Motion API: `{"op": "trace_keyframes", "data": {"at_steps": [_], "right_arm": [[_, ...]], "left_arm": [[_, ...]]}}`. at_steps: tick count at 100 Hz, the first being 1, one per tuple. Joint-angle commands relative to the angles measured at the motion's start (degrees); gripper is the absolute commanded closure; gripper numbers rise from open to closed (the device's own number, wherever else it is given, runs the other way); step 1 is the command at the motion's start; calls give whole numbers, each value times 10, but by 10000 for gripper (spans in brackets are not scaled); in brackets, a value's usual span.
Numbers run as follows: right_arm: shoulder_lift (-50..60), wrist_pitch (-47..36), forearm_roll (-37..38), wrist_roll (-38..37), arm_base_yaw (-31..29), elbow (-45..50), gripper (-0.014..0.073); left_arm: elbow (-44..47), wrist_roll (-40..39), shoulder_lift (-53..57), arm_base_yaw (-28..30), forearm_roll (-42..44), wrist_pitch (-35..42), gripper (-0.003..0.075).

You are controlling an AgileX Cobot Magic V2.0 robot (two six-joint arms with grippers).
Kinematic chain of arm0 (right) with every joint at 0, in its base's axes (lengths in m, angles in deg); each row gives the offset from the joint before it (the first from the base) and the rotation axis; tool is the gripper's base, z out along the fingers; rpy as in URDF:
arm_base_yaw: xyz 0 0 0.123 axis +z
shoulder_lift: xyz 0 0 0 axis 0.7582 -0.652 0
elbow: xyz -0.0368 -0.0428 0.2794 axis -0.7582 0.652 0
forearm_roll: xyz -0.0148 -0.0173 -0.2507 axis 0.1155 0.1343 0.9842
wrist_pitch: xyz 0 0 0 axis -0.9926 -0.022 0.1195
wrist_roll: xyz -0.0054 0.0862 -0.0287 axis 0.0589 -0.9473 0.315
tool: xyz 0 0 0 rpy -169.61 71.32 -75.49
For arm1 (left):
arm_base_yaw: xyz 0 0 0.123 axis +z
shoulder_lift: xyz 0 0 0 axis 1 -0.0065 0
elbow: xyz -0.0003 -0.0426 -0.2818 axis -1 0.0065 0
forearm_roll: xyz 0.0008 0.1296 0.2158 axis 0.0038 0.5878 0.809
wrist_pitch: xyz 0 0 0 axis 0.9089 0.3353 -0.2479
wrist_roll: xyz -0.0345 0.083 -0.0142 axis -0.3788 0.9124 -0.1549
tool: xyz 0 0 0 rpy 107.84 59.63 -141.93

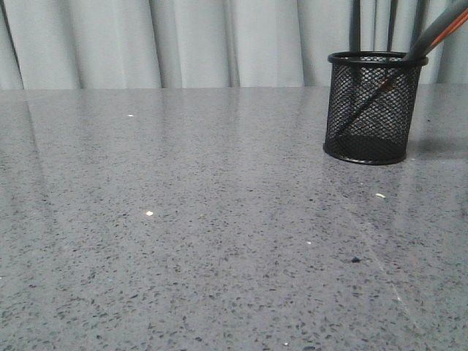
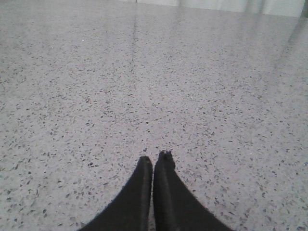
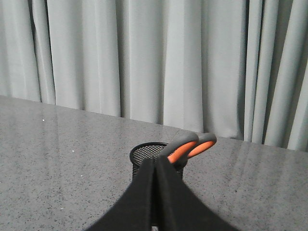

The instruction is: Put scissors into bucket

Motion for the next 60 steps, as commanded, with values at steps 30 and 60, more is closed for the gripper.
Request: {"op": "trace_keyframes", "data": {"at_steps": [30, 60], "right_arm": [[-4, -53, 64, -94, -79, 77, 639], [-4, -157, 63, -98, -234, 219, 639]], "left_arm": [[23, 0, 17, 0, -5, 25, 740], [23, 0, 17, 0, -5, 25, 740]]}}
